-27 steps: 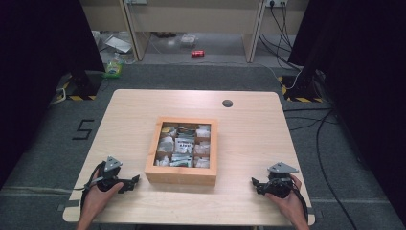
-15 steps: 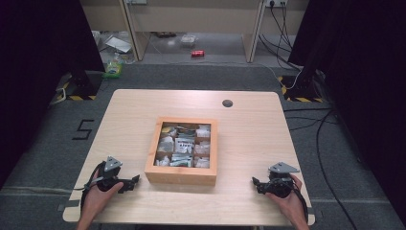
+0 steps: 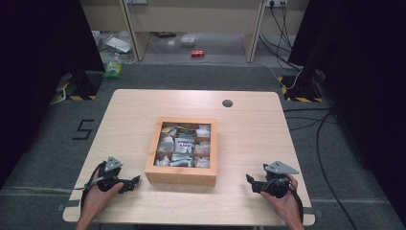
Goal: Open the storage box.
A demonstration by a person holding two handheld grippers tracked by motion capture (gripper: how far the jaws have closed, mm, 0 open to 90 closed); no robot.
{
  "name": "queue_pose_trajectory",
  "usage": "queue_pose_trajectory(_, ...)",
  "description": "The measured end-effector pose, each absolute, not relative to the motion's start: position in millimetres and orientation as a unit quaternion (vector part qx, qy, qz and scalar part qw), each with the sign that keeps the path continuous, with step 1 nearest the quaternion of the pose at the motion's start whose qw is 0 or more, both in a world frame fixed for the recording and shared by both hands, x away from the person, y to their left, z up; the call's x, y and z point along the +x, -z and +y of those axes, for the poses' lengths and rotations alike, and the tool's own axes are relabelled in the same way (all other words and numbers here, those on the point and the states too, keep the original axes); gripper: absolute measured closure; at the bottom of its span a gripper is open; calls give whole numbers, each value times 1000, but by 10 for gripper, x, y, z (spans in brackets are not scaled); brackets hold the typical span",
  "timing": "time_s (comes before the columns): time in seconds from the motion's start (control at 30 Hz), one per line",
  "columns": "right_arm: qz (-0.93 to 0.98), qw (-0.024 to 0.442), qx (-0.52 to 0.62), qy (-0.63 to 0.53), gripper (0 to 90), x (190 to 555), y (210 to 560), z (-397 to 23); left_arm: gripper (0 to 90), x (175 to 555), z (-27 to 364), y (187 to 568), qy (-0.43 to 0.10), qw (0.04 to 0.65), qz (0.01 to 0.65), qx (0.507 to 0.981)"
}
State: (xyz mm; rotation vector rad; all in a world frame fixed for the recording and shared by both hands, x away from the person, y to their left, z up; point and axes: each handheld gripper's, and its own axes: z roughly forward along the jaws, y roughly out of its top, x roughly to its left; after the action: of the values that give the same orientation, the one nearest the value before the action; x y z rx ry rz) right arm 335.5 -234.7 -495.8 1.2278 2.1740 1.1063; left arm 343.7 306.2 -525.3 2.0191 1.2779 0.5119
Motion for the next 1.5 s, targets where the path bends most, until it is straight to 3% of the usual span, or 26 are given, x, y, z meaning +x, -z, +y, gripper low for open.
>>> queue_pose_trajectory(0.3,788,189,413,-416,202,3286,4902,-2072,32,3407,3055,5246,-197,347,486,778)
queue_pose_trajectory(0.33,788,185,410,-419,207,3274,4892,-2040,48,3403,3054,5240,-196,349,484,778)
queue_pose_trajectory(0.37,789,183,402,-427,220,3253,4874,-1972,138,3391,3050,5215,-195,353,483,777)
queue_pose_trajectory(0.4,791,181,397,-428,227,3243,4863,-1940,170,3391,3050,5215,-195,353,483,777)
queue_pose_trajectory(0.8,798,157,358,-458,284,3115,4757,-1652,150,3266,2925,5014,-186,394,455,777)
queue_pose_trajectory(1.17,802,142,342,-468,411,3122,4754,-1463,165,3148,2778,4873,-196,424,411,783)
queue_pose_trajectory(1.5,808,144,326,-470,524,3179,4792,-1273,358,3098,2644,4844,-196,433,371,798)
